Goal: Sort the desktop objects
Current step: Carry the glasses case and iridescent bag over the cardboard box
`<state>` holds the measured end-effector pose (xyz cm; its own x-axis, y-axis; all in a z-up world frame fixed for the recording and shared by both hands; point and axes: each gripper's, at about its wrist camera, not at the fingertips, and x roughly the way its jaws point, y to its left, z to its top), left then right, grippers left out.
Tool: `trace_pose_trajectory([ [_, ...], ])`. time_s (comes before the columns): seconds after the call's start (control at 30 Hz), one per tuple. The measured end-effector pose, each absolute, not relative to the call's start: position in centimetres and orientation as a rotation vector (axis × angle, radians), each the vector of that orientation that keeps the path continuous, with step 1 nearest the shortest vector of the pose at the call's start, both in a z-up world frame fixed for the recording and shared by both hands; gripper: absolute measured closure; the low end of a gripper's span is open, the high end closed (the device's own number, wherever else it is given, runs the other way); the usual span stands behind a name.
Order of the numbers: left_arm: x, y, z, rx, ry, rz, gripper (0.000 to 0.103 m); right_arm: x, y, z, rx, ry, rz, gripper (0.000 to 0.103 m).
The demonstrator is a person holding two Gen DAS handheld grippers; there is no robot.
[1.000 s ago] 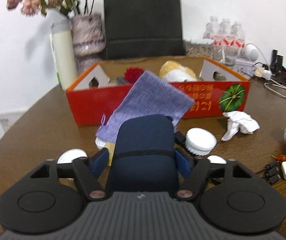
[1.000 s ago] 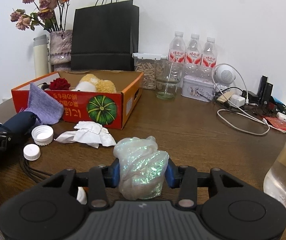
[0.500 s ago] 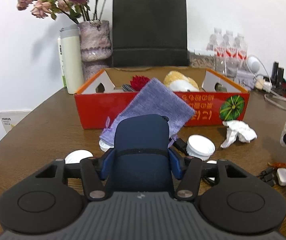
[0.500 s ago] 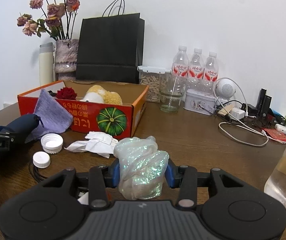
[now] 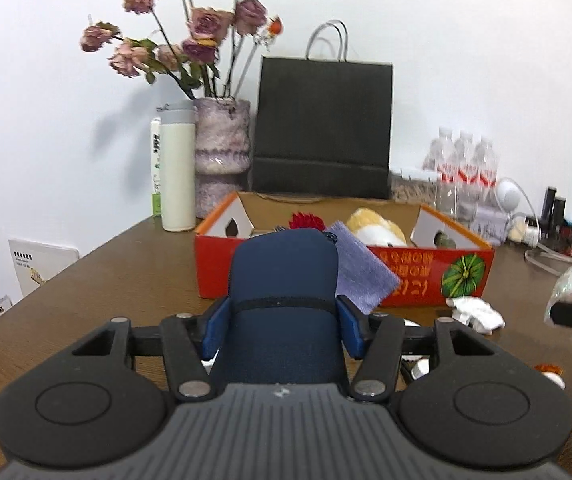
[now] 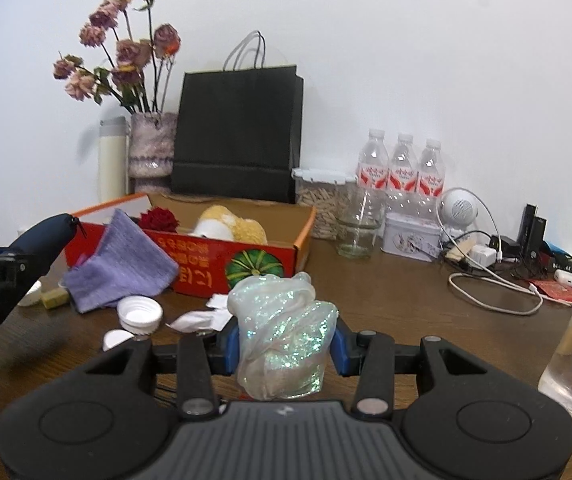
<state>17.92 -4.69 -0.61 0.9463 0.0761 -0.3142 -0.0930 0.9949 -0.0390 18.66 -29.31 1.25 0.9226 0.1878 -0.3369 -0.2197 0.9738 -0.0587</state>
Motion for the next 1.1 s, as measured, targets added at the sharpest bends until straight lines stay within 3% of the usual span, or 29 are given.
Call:
trace_pose_trajectory([
  [0.53, 17.4, -1.8, 1.8, -0.139, 0.27, 0.036, 0.046, 17.3, -24.9, 2.7, -0.004, 0.264, 0.28, 0.061],
  [1.1, 24.0, -0.2, 4.2, -0.165, 0.238, -0.018, 0.046, 23.5, -22.0, 6.3, 0.001, 0.224, 0.285, 0.061],
])
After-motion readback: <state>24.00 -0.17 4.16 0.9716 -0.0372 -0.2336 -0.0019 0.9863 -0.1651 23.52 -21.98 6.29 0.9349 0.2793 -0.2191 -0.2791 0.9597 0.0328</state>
